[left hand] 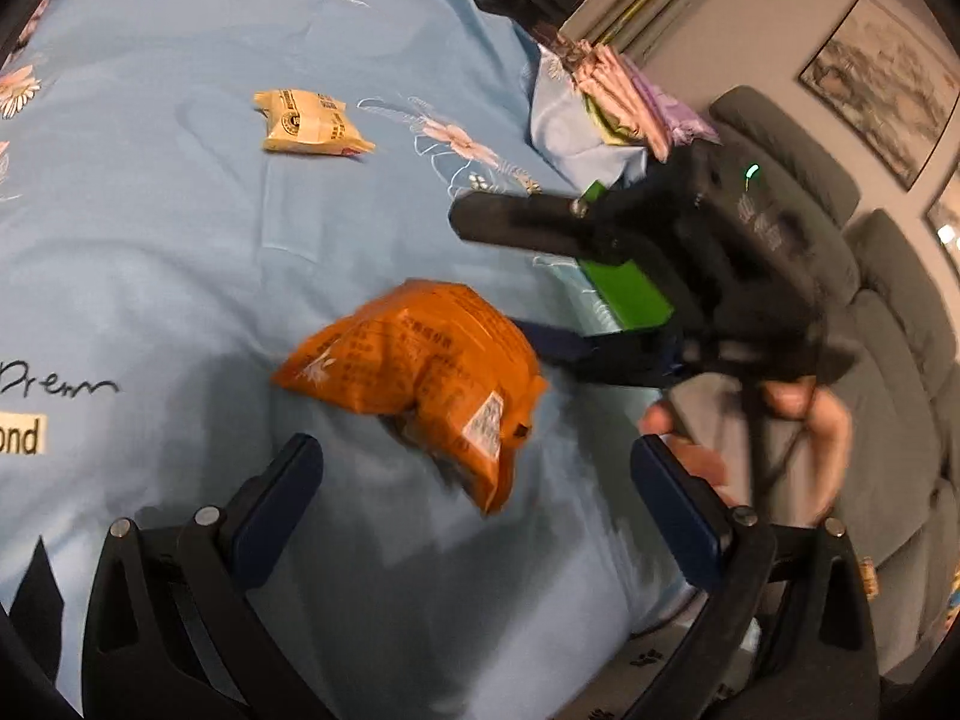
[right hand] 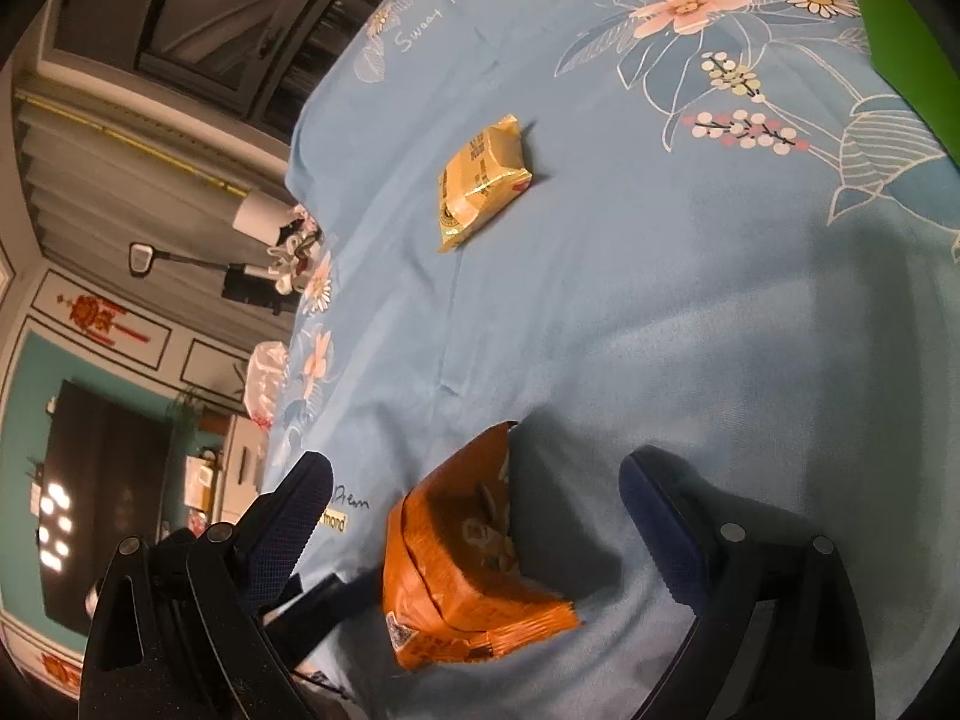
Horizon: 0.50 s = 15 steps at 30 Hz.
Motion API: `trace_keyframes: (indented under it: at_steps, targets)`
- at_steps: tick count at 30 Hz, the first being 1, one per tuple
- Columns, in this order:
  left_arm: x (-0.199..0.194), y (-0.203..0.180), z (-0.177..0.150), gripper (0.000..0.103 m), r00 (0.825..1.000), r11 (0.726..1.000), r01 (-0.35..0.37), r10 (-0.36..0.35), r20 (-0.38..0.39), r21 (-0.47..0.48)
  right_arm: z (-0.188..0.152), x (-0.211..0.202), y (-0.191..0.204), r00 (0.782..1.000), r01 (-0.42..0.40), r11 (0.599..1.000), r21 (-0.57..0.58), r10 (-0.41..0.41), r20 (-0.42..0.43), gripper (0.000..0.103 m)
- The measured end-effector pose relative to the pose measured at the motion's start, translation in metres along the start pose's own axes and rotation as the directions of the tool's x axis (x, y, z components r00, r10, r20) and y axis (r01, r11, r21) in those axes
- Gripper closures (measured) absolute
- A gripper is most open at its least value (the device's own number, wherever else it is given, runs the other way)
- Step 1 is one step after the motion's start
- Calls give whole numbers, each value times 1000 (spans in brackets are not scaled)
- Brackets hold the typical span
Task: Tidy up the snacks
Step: 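Hold the orange bag with the right gripper while the left gripper grips its end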
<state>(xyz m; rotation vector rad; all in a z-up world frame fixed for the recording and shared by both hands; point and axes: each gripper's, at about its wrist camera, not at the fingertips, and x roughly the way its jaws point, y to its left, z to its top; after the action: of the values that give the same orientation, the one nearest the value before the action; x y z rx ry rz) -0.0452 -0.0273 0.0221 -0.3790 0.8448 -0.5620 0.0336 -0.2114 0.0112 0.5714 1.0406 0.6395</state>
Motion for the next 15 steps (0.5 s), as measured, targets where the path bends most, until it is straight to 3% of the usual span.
trace_keyframes:
  at_steps: [3, 8, 11, 14, 15]
  targets:
    - [10, -4, 7, 1, 1000, 1000, -5, 6, 23, -23, 0, -5, 10, 997, 75, 995, -60, -74, 19, 7]
    - [13, 3, 11, 1, 999, 997, 11, -7, 45, -77, -5, -1, 22, 999, 34, 989, -146, -38, -22, 7]
    - [14, -1, 6, 2, 999, 999, -30, 31, 35, -38, -6, 7, 21, 996, 75, 986, -151, -80, -30, 8]
    - [19, -10, 3, 7, 995, 995, -98, 97, 35, 32, -10, 17, 24, 990, 121, 974, -191, -132, -45, 20]
    - [20, -9, 3, 16, 992, 993, -118, 116, 40, 33, -12, 18, 28, 988, 139, 964, -227, -150, -34, 32]
